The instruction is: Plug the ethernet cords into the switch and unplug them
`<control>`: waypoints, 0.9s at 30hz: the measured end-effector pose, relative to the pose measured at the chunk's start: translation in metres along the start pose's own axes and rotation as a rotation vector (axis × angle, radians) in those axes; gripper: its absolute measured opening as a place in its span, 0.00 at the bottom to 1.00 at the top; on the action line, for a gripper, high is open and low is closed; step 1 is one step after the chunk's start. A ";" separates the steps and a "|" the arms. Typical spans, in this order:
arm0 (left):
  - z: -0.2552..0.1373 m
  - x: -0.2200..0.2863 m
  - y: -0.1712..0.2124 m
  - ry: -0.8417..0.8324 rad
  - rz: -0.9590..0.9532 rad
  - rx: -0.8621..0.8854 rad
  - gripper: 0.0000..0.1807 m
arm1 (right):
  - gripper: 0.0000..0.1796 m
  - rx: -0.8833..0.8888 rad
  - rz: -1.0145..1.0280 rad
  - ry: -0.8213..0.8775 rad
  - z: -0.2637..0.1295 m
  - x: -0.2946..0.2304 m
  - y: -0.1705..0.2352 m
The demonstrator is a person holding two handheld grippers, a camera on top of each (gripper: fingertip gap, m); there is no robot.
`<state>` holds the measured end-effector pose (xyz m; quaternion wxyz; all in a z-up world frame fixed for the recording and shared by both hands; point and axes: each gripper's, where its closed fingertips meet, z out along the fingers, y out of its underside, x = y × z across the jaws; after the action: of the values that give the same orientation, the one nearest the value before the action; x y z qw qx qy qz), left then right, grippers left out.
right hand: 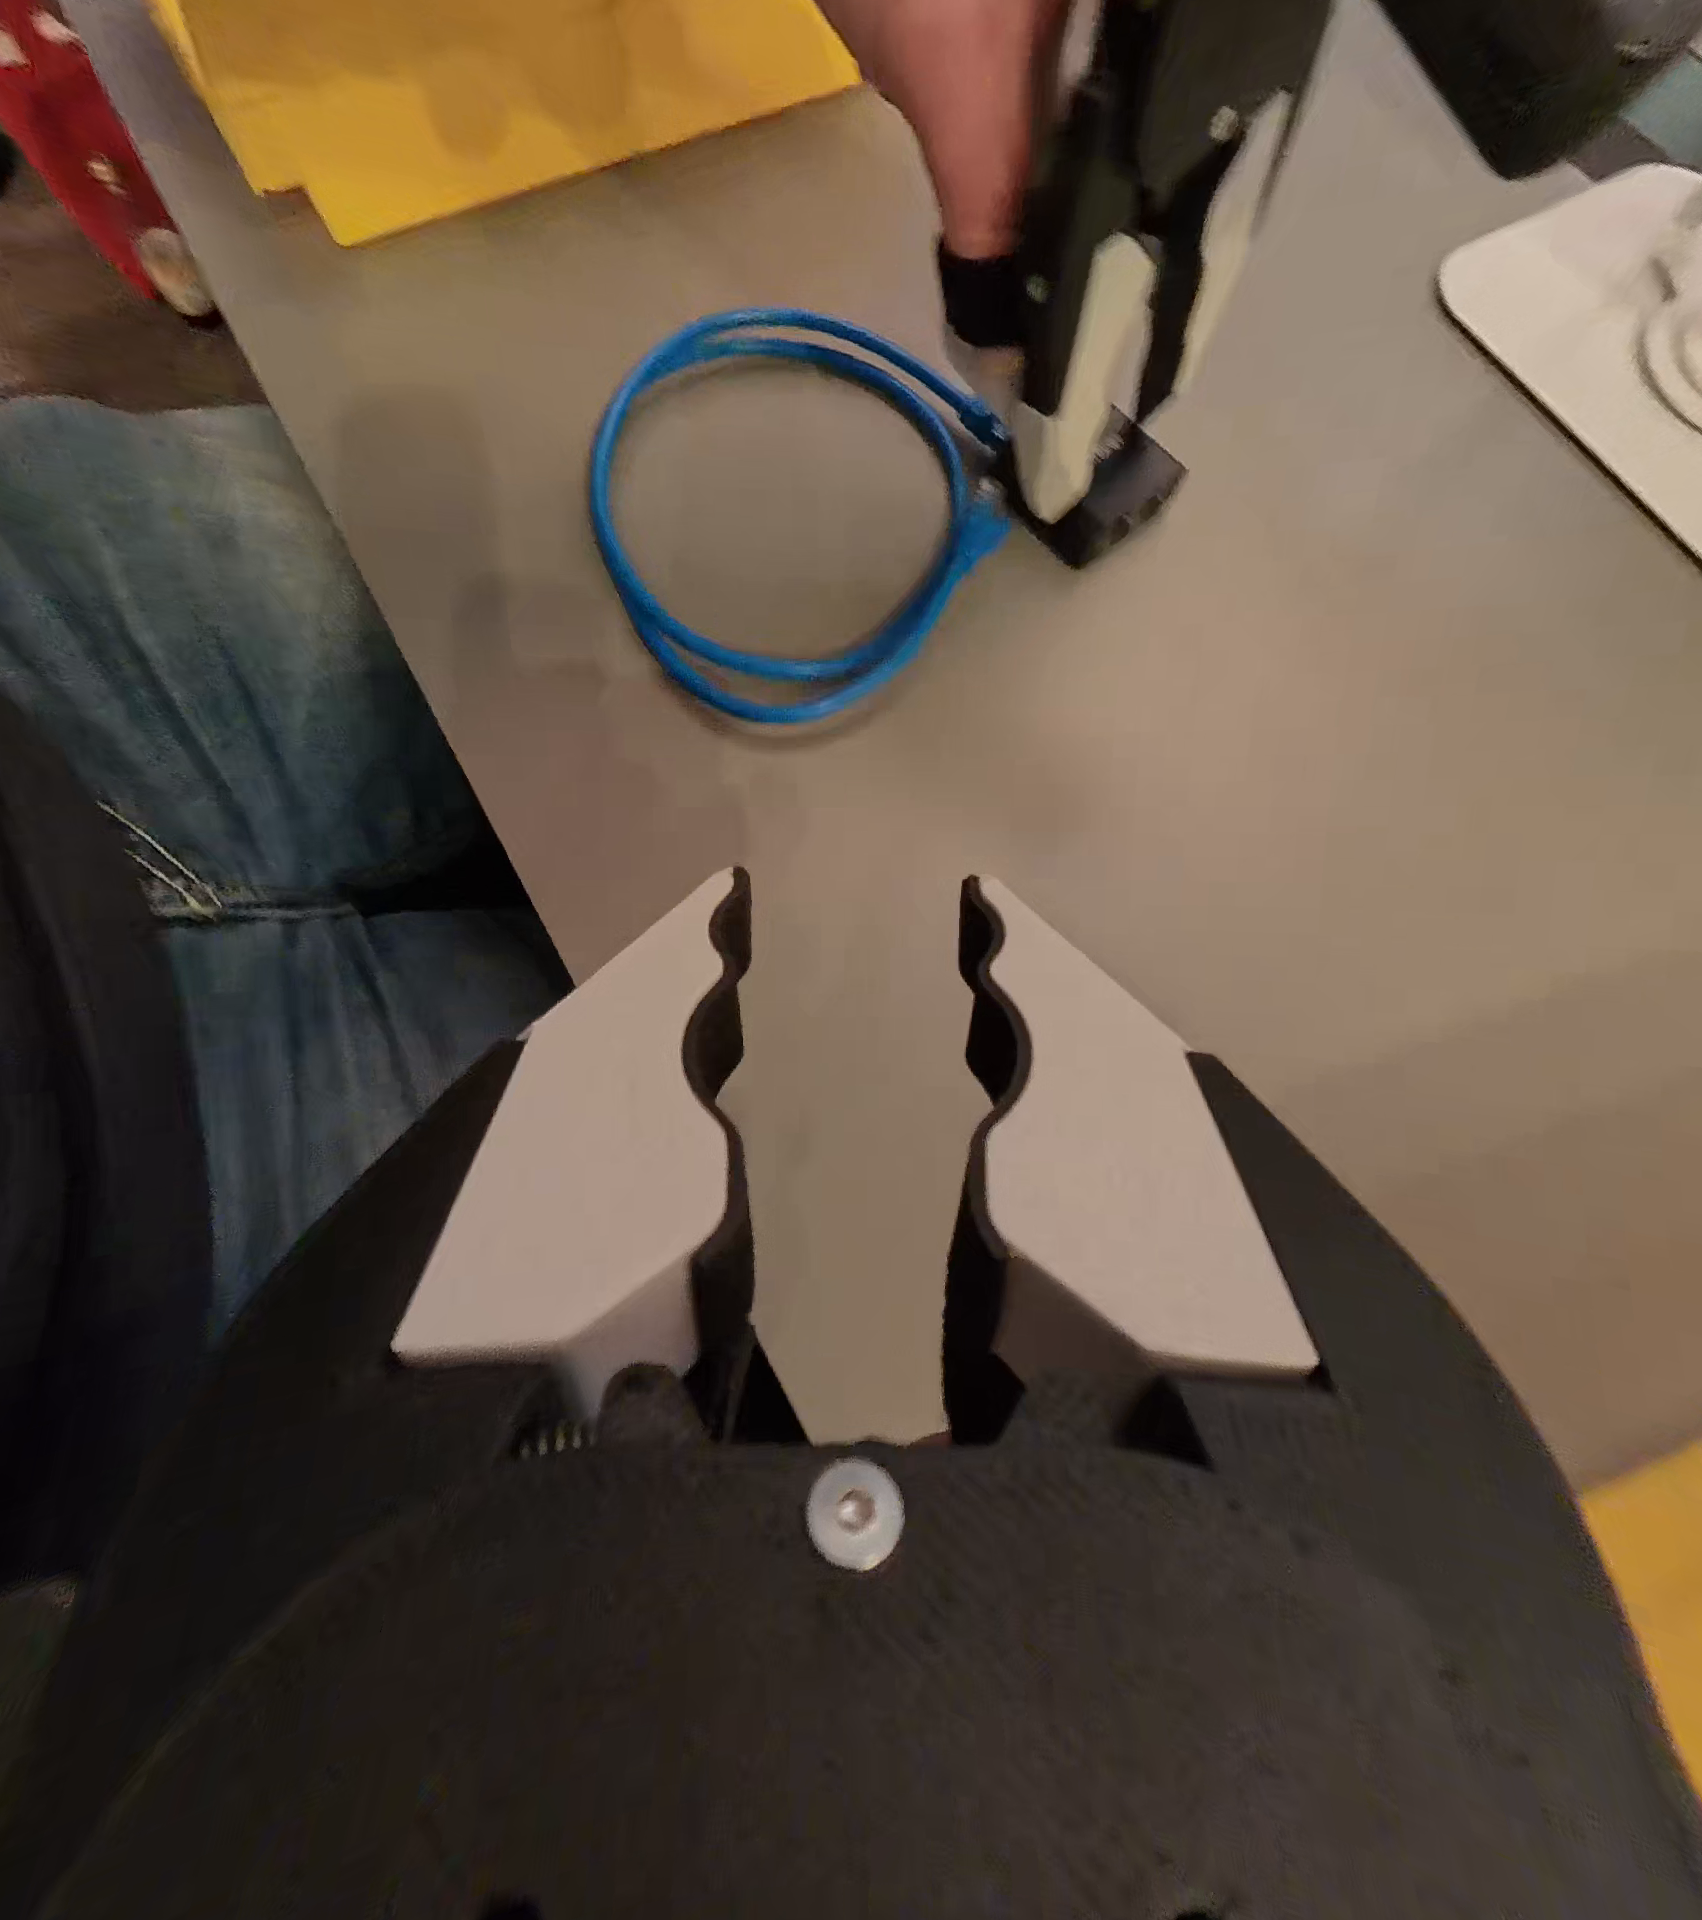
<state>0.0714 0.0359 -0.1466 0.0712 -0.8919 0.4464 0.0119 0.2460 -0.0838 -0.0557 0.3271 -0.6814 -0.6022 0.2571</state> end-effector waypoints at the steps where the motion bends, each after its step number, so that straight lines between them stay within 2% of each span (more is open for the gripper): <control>1: 0.000 0.000 0.000 0.005 -0.013 0.004 0.28 | 0.22 0.003 -0.005 -0.027 0.011 -0.004 -0.005; 5: -0.002 0.000 0.001 0.003 0.000 -0.010 0.27 | 0.25 -0.039 -0.055 -0.116 0.066 -0.019 -0.015; 7: -0.007 -0.003 -0.002 -0.009 0.034 0.002 0.31 | 0.25 -0.098 -0.076 -0.148 0.087 -0.022 -0.012; 10: -0.012 0.004 -0.014 0.023 0.186 0.064 0.37 | 0.23 -0.031 -0.066 -0.185 0.097 -0.026 -0.029; 12: -0.003 0.001 -0.006 0.026 0.183 -0.040 0.46 | 0.24 -0.032 -0.073 -0.157 0.099 -0.020 -0.030; 15: 0.012 0.005 0.007 0.083 0.133 -0.160 0.46 | 0.24 -0.022 -0.051 -0.141 0.100 -0.011 -0.029; 16: 0.014 0.006 0.007 0.089 0.128 -0.156 0.39 | 0.24 -0.013 -0.039 -0.136 0.100 -0.007 -0.028; 17: 0.016 0.003 0.006 0.072 0.123 -0.140 0.33 | 0.23 -0.002 -0.026 -0.131 0.100 -0.004 -0.028; 20: 0.015 0.003 0.003 0.072 0.097 -0.075 0.33 | 0.24 0.041 0.030 -0.110 0.098 0.013 -0.029; 22: 0.006 0.001 -0.004 0.069 0.053 0.027 0.33 | 0.24 0.107 0.098 -0.118 0.095 0.025 -0.037; 25: -0.025 -0.004 -0.020 -0.040 0.023 0.226 0.33 | 0.29 0.247 0.257 -0.120 0.089 0.053 -0.054; 27: -0.052 -0.004 -0.029 -0.158 0.052 0.343 0.33 | 0.35 0.370 0.417 -0.164 0.081 0.075 -0.072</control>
<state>0.0899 0.0486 -0.0911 0.2568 -0.8512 0.4577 0.0074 0.1499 0.0062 -0.0513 0.3360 -0.6961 -0.4163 0.4787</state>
